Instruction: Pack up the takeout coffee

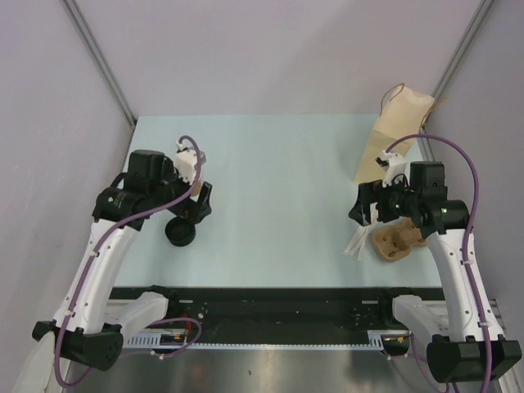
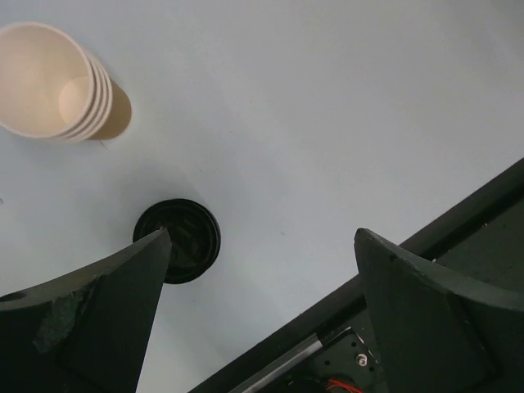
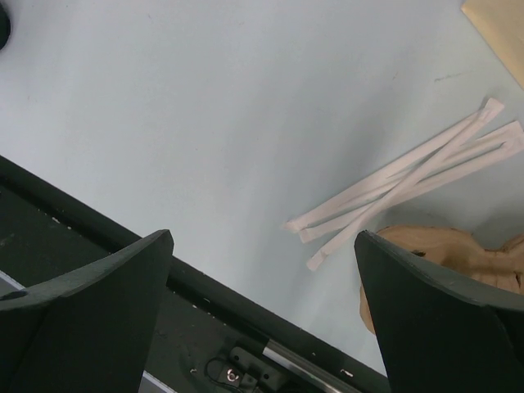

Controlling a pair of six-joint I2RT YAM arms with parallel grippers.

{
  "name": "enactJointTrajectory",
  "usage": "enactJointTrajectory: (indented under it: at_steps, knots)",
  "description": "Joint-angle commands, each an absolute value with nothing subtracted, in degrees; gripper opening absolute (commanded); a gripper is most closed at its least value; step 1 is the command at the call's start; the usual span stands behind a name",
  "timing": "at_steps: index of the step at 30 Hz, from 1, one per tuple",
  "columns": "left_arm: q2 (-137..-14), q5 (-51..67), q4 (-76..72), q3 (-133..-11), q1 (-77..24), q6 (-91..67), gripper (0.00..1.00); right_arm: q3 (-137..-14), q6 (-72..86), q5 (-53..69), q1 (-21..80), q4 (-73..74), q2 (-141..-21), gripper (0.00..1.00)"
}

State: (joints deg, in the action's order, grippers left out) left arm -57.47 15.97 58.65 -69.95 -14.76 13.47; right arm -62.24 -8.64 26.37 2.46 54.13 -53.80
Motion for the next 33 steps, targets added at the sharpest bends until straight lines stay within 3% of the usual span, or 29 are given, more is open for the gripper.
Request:
enactJointTrajectory:
  at_steps: [1,7,13,22,33]
  knots:
    - [-60.02,14.50,57.92,-78.29,-13.54,12.13,0.99,-62.40,-9.49,26.28,3.16,53.17,-54.05,1.00]
    - [-66.79,9.76,57.92,-85.32,-9.59,8.62,0.99,-62.40,-10.63,23.91,5.71,53.26,-54.84,1.00]
    - [-74.43,7.92,55.20,-90.43,1.74,4.92,0.98,-62.40,-10.81,23.55,7.38,53.17,-55.28,1.00]
    - [-82.17,7.82,49.06,-87.37,4.22,3.61,0.82,-62.40,-10.81,23.73,8.79,53.17,-55.72,1.00]
    - [-89.21,6.95,44.21,-86.13,4.13,1.93,0.51,-62.40,-10.81,24.17,9.67,53.35,-56.07,1.00]
